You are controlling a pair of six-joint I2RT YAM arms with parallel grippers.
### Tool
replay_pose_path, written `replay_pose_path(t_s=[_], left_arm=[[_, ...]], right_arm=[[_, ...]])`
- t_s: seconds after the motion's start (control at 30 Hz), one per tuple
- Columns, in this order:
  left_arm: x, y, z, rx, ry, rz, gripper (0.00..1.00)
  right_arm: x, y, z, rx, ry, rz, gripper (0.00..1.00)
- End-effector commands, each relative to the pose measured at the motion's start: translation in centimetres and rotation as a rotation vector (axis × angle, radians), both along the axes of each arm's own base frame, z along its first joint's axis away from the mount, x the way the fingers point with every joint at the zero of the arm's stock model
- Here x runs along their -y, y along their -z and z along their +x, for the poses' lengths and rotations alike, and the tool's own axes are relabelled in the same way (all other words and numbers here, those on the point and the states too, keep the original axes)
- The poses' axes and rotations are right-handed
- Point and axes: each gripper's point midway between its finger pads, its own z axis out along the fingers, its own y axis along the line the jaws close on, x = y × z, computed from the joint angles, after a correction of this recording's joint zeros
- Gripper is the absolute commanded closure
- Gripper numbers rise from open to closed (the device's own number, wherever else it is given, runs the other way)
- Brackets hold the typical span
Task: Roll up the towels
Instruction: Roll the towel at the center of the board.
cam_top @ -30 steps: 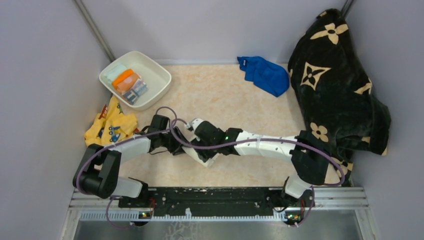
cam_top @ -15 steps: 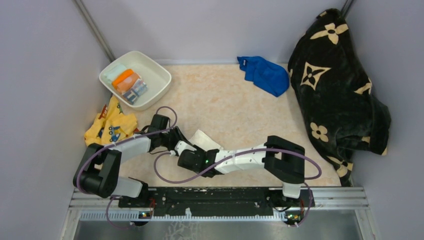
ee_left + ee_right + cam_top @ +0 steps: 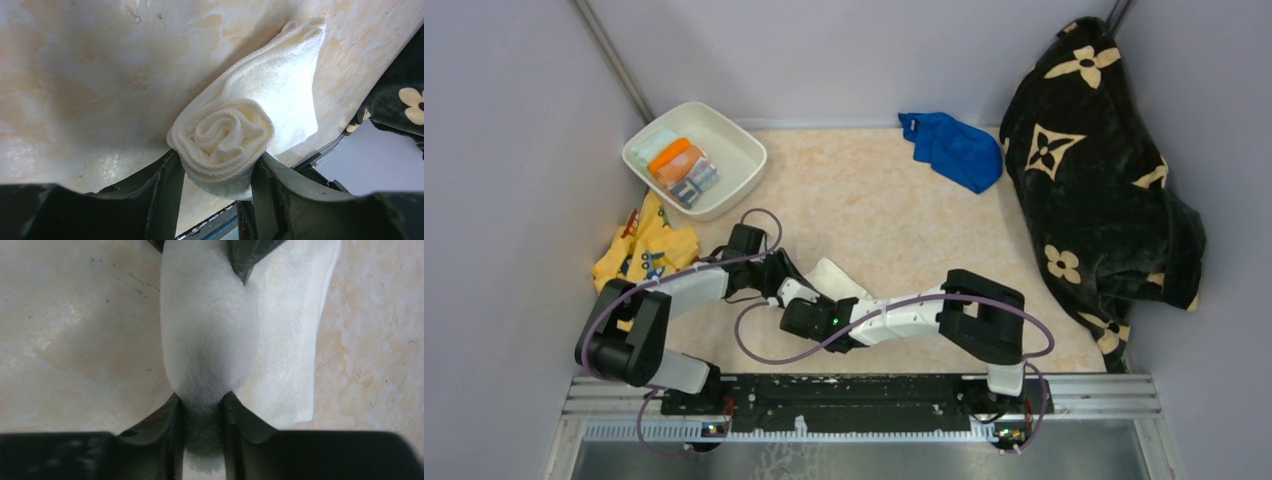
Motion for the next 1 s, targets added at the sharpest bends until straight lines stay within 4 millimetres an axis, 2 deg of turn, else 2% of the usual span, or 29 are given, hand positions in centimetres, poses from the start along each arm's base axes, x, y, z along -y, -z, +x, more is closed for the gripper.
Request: replay_pose_path(t_s=[0.0,0.07,0.2,0.33,0.47,0.67,0.73,0.97], left_arm=[[-2.4,2.2,-0.8,-0.030,-0.003,0.146,0.41],[-2.6,1.3,-0.3,-0.003,-0.015,0.141,0.36],[-3.4,-0.8,0.5,0.048,-0.050,0.127,0.27],[-4.6,-2.3,0.6,0.107,-0.111,0.135,0.17],[-5.3,-3.2,-0.4,0.123,-0.147,0.122,0.15],[-5.0,-3.2,-1.8,0.116,-0.128,0.087,0.15],[-4.7,-3.0,-2.0,0.103,-0.124,0.066,0.16],[-3.8,-1.6,-0.8,0.102,-0.119,0.035,0.23]], right_arm=[[3.2,4.7,-2.6,-0.269,-0.010,-0.072,0.85],[2.5,4.4,-3.6,-0.390,-0.035,0.012,0.94],[0.3,3.2,-6.1,-0.687,-0.106,0.217,1.00],[-0.8,2.1,-6.2,-0.916,-0.105,0.381,1.00],[-1.4,1.5,-5.5,-1.069,-0.071,0.497,1.00],[-1.9,1.1,-3.7,-1.265,0.029,0.662,1.00],[-1.6,1.6,-3.4,-1.321,0.075,0.691,1.00],[-1.4,3.2,-3.1,-1.399,0.132,0.699,1.00]])
